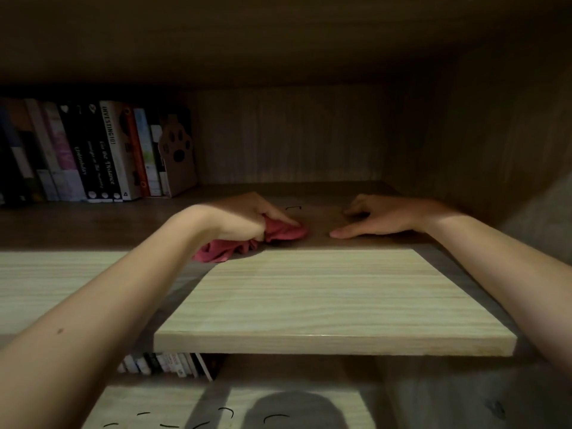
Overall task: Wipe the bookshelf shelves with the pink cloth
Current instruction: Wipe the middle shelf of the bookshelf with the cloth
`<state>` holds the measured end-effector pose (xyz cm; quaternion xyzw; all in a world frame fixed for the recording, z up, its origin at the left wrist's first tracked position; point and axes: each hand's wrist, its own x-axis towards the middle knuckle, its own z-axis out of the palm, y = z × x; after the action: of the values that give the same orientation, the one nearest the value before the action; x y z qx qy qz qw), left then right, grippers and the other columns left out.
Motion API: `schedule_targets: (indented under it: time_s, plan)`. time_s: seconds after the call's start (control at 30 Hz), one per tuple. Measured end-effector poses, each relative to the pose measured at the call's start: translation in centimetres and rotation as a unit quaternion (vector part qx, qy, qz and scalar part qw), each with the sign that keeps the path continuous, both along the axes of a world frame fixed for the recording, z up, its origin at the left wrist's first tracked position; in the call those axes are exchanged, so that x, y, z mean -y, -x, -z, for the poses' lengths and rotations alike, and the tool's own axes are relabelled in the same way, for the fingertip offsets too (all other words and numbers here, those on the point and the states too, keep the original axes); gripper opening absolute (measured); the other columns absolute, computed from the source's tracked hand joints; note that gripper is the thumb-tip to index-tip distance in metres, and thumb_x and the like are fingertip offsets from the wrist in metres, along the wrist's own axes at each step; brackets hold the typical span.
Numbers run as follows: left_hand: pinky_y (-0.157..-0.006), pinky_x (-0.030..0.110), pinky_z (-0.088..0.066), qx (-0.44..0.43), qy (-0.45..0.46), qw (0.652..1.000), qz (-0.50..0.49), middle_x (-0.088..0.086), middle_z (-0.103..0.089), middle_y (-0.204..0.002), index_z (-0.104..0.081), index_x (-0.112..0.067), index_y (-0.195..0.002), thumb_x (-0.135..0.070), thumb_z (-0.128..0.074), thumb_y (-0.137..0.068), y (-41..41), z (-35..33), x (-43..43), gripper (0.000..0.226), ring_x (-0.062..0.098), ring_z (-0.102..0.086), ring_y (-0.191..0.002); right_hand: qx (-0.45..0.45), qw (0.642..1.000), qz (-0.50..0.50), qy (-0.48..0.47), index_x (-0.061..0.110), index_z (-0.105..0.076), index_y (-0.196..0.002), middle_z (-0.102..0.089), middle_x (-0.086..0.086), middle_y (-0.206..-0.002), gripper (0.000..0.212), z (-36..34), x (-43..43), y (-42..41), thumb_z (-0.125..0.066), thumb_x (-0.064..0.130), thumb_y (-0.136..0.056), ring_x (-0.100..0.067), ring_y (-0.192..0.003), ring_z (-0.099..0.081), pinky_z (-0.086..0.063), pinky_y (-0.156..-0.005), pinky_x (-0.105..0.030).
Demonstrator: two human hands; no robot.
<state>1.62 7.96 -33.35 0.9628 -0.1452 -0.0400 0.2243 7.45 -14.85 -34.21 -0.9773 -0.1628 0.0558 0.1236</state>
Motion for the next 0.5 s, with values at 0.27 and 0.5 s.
schedule_targets:
  time_s: [0.27, 0.5]
  plan:
    - [-0.091, 0.030, -0.044, 0.091, -0.024, 0.990, -0.102, 0.003, -0.057, -0.130, -0.058, -0.029, -0.127, -0.011, -0.036, -0.098, -1.1, 0.6, -1.9, 0.040, 0.021, -0.055, -0.110, 0.002, 1.000, -0.003, -0.015, 0.024, -0.039, -0.141, -0.035, 0.007, -0.146, 0.115, 0.2, 0.0, -0.1, -0.045, 0.085, -0.044, -0.016, -0.131, -0.036, -0.029, -0.102, -0.030]
    - [-0.088, 0.040, -0.049, 0.201, 0.011, 0.965, -0.168, 0.012, -0.063, -0.113, -0.055, -0.035, -0.127, -0.011, -0.044, -0.089, -1.2, 0.2, -3.7, 0.046, 0.031, -0.059, -0.094, 0.032, 0.998, -0.005, -0.047, 0.019, -0.052, -0.132, -0.049, 0.000, -0.137, 0.048, -1.0, -3.9, 0.3, -0.057, 0.042, -0.090, -0.018, -0.122, -0.047, -0.034, -0.091, -0.025]
